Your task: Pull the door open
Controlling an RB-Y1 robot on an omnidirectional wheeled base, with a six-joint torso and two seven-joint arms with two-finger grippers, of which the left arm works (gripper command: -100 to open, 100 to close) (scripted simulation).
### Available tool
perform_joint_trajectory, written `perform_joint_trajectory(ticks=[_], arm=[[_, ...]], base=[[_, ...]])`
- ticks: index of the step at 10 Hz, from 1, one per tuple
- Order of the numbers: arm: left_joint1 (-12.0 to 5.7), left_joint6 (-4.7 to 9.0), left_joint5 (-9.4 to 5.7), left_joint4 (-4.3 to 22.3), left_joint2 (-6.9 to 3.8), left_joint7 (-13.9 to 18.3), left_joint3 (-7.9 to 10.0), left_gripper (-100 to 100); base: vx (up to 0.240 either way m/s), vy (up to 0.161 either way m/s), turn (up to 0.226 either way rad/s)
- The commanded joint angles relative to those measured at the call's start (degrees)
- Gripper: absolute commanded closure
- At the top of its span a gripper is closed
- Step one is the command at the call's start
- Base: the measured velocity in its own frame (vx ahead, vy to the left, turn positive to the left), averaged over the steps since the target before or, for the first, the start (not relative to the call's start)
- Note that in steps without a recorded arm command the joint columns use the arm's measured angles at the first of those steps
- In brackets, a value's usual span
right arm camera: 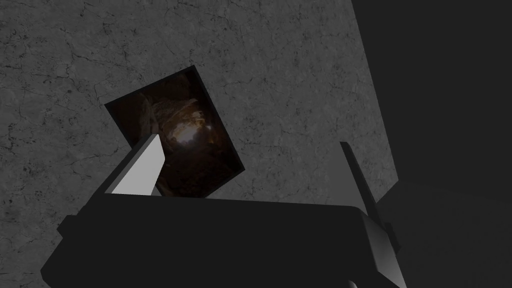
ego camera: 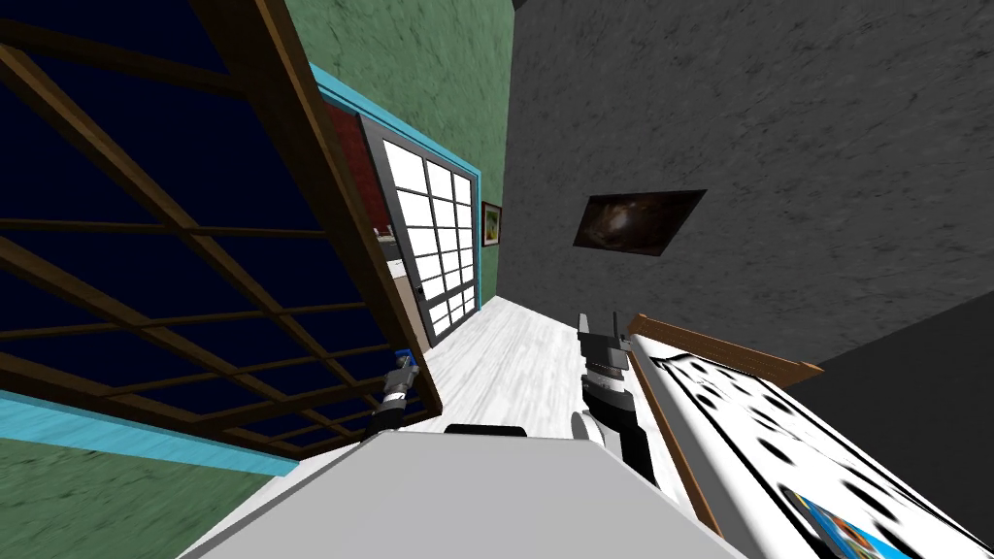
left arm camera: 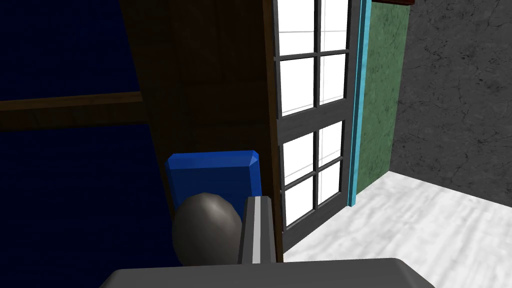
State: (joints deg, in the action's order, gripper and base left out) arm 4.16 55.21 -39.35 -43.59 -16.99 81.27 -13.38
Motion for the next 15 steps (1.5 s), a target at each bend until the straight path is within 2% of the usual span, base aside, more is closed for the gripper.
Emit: perform_joint_trajectory(ticks=[1,4,5,12,13,14,15], arm=[[0.06,-0.07,-0.04,0.04,-0.05,-0.02,0.05,100],[0.06,-0.07,-0.04,0.04,-0.05,-0.02,0.05,100],[0.06,-1.09,0.17,-0.62,-0.55,0.43,-0.44,-100],[0.40,-4.32,0.56,-2.28,-2.39,1.80,-1.59,-100],[-0.13,-3.76,0.95,-1.99,-1.49,1.80,-2.27,-100],[0.67,-2.44,0.99,-1.36,-2.28,3.08,-2.54,-100],[0.78,-2.24,0.98,-1.27,-2.44,3.24,-2.53,-100]], base=[[-0.001,0.007,-0.019],[0.000,0.000,0.000],[-0.108,-0.032,-0.011],[-0.185,-0.025,-0.004],[-0.077,-0.022,-0.036],[-0.002,0.037,-0.172],[0.003,0.108,-0.107]])
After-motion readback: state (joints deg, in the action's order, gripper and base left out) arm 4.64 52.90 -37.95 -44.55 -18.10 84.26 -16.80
